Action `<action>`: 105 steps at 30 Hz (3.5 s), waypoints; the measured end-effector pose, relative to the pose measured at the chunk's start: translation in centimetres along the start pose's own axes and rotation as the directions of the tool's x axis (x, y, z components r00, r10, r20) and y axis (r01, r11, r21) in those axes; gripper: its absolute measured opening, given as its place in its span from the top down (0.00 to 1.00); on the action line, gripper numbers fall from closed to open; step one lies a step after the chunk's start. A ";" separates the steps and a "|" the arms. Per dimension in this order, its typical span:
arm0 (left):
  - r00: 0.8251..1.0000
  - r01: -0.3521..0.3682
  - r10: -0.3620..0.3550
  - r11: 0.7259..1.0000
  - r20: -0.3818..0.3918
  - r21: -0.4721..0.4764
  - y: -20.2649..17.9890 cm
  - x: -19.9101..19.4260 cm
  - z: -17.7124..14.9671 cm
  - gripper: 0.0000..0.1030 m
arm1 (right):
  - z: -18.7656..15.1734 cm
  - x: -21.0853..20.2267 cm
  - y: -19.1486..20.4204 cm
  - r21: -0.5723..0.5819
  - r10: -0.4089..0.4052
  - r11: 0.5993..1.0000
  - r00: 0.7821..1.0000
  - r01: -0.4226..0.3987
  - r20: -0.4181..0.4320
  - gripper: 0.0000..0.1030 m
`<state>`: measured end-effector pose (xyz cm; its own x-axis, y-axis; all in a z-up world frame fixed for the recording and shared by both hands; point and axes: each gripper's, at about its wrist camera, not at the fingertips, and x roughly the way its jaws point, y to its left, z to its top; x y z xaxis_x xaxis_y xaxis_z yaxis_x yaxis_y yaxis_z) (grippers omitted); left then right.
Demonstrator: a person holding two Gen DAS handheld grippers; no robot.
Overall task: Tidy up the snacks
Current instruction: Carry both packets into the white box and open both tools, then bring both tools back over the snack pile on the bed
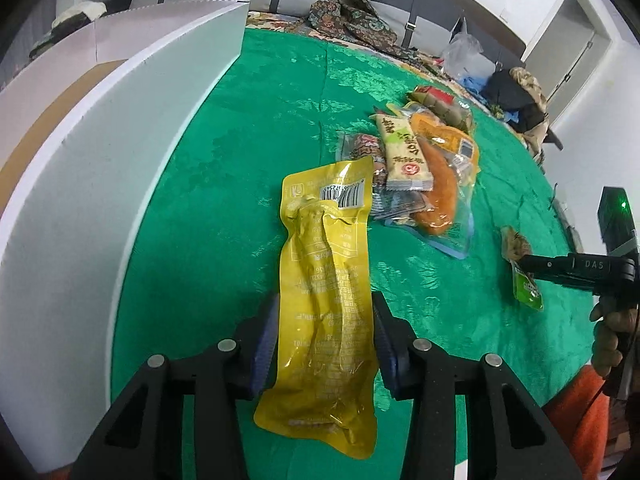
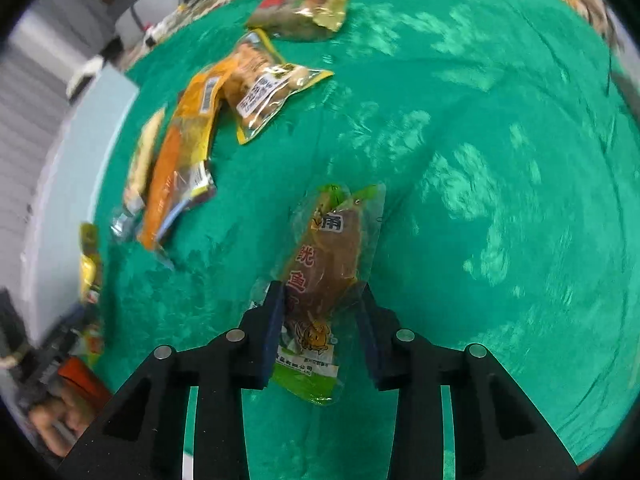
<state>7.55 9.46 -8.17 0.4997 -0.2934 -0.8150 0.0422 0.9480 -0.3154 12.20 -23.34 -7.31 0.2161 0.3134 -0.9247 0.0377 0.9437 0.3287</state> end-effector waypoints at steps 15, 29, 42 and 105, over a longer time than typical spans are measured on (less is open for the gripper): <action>0.995 0.082 -0.078 0.994 0.062 -0.074 0.7 -3.1 0.6 0.58 | 1.6 -2.7 1.2 0.071 0.078 0.994 0.996 -0.081 0.048 0.58; 0.994 0.099 -0.095 0.990 0.046 -0.100 0.6 -2.9 -0.6 0.58 | 2.8 5.2 5.5 -0.078 -0.136 0.988 0.991 0.135 -0.010 0.54; 0.989 0.141 -0.133 0.982 0.072 -0.126 1.1 -4.4 -1.0 0.58 | 1.1 1.2 2.1 0.062 0.115 0.990 0.986 -0.123 0.118 0.72; 0.972 -0.225 0.219 0.971 0.081 0.080 -2.2 6.1 3.1 0.02 | -2.2 1.5 -2.6 -0.069 -0.289 0.936 0.869 0.344 0.402 0.21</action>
<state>13.21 5.94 -10.94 0.5649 -0.0682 -0.8223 -0.0023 0.9964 -0.0842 10.23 -25.09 -9.98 0.5691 -0.0435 -0.8211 0.0425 0.9988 -0.0234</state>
